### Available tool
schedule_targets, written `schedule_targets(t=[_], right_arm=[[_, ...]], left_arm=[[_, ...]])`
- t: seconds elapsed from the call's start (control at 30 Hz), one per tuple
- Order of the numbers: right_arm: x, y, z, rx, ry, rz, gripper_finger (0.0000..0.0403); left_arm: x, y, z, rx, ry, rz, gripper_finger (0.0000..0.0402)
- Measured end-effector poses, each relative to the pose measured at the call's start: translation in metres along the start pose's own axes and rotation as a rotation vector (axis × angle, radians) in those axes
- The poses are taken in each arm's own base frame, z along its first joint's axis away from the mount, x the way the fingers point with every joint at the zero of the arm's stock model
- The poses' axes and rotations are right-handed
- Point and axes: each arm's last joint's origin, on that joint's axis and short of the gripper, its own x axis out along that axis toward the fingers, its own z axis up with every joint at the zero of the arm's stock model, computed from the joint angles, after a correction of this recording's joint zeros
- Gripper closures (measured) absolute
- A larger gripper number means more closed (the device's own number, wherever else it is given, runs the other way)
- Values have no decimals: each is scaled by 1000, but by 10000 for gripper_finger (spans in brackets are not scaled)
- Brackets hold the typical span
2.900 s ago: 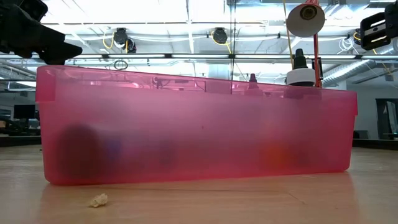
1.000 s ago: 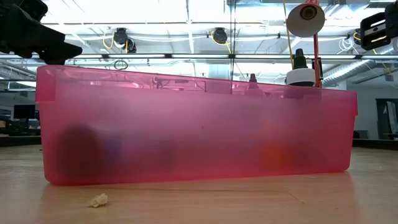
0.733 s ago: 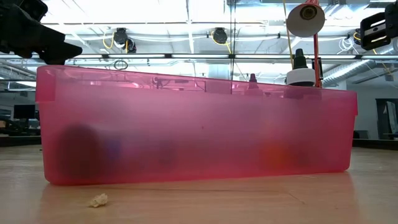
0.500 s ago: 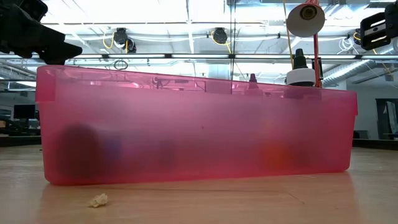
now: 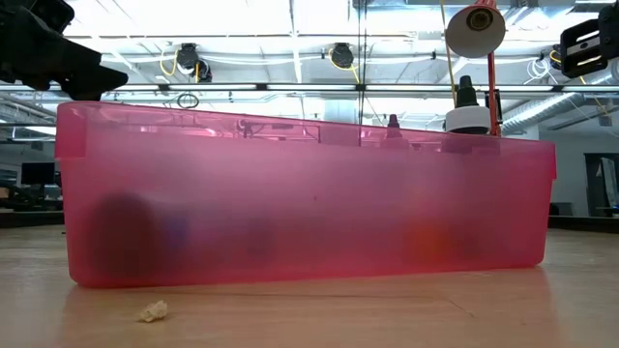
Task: Pick & Place food coloring
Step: Return to Home Position
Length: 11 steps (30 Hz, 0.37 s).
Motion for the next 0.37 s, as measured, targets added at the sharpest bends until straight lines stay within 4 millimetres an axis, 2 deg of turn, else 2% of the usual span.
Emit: schedule_targets(t=[0.37], right_arm=[[0,0,0,0,0,0,227]], left_arm=[[0,0,0,0,0,0,158]])
